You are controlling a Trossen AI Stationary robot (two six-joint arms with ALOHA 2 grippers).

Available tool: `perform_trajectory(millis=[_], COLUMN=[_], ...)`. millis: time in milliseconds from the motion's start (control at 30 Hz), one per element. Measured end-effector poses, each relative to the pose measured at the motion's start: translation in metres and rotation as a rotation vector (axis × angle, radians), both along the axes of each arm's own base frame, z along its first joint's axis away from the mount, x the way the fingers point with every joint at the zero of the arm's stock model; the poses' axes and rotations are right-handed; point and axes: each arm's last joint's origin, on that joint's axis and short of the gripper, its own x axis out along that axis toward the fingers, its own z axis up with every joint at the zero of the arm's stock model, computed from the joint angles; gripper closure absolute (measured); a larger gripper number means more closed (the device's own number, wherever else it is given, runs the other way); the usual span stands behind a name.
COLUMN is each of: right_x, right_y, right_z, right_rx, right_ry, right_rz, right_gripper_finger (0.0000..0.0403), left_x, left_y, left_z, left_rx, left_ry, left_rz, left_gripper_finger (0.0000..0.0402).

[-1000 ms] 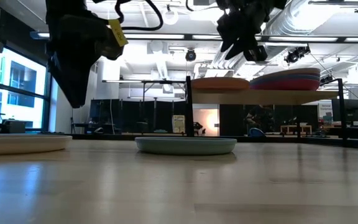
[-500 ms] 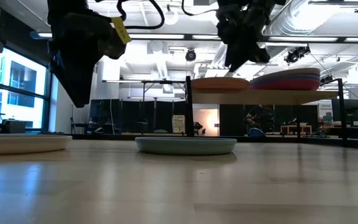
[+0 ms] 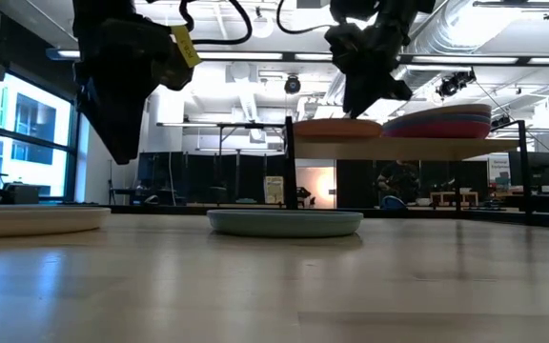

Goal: Place and stack plates onto a shelf
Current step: Put the brown plate on the shelf, then stack the light blue plate on top of the brown plate on the shelf

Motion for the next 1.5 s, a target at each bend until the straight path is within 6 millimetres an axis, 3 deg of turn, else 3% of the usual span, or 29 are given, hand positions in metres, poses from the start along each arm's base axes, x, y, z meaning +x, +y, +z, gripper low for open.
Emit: perform_trajectory(millis=[567,733,1100,1500], right_x=[-0.011,-0.011,0.003,0.012], right_y=[-0.028,-0.028,0.023,0.085], right_z=[0.000,0.000,-0.001,-0.003], right_rx=[-0.023,0.008,0.228,0.175], right_ry=[0.010,-0.003,-0.008,0.056], right_rz=[-0.117,-0.098,0.036,0.106], right_gripper_finger=[0.0330,0.0330,0.0330,0.0330], left_x=[0.000,0.000,0.000,-0.004], left_y=[0.000,0.000,0.000,-0.006], left_z=[0.000,0.000,0.000,-0.001], left_rx=[0.003,0.003,0.004,-0.014], left_ry=[0.002,0.002,0.002,0.029], left_rz=[-0.008,-0.008,-0.009,-0.041], left_gripper_finger=[0.0268,0.0268,0.0268,0.0268])
